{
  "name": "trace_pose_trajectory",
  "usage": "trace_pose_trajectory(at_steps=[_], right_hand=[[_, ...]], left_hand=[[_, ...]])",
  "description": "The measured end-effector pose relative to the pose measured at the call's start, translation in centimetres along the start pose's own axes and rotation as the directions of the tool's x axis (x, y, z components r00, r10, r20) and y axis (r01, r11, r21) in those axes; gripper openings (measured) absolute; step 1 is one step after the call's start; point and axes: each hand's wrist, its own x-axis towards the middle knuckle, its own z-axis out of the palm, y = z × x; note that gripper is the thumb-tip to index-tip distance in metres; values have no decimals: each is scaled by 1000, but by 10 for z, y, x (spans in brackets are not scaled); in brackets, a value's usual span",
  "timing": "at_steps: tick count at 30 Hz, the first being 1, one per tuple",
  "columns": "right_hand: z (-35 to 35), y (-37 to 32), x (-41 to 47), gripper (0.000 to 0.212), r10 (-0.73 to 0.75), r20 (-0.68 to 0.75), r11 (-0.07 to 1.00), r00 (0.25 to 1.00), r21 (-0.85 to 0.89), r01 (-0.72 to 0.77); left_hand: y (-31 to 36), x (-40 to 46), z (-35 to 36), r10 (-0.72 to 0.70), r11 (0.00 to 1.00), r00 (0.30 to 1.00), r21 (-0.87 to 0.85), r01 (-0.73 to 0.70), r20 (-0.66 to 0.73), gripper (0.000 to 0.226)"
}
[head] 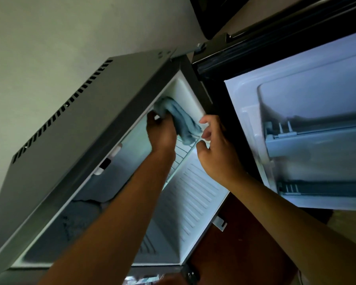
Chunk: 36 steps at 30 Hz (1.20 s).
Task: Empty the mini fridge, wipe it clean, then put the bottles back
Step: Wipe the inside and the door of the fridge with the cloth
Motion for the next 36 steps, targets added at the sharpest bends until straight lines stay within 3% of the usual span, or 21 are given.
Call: trace_pose_trajectory(at_steps=[4,8,11,13,15,17,20,25,28,29,32,36], right_hand=[[2,-1,0,45,21,-18,999,1000,47,-20],[16,-2,-3,49,54,-129,999,990,14,-52],[34,-8,-6,53,13,-127,998,992,70,-4],[47,-13,-6,54,-20,-82,994,996,106,29],[60,-16,-3,52,-46,-27,992,999,113,49],[69,-15,1,52,-64,16,995,998,78,62],[77,-9,6,48,-103,66,991,992,-75,108],[77,7,8,38,-205,249,850,947,-434,298],[71,16,8,32,-242,313,782,919,-498,375],[69,18,8,28,-248,320,770,914,-508,386],[67,20,8,17,-269,305,749,914,-530,397],[67,16,9,11,-275,293,749,916,-532,395]], left_hand=[[-20,-23,-1,83,984,990,150,-100,117,27],[-25,-25,-17,47,991,967,110,-77,249,22],[-18,-19,-36,56,996,984,55,-66,170,23],[-13,-13,-50,130,984,990,116,-136,61,23],[-11,-5,-63,264,910,963,346,-231,-51,23],[-12,-3,-71,412,772,906,564,-293,-93,31],[-18,1,-79,653,484,757,780,-396,-21,40],[-17,15,-74,690,245,720,911,-333,77,45],[-12,18,-60,702,177,699,916,-359,138,33],[-10,21,-58,736,136,653,905,-402,179,29],[0,32,-52,621,287,768,865,-412,160,29],[3,52,-40,604,231,776,892,-388,181,35]])
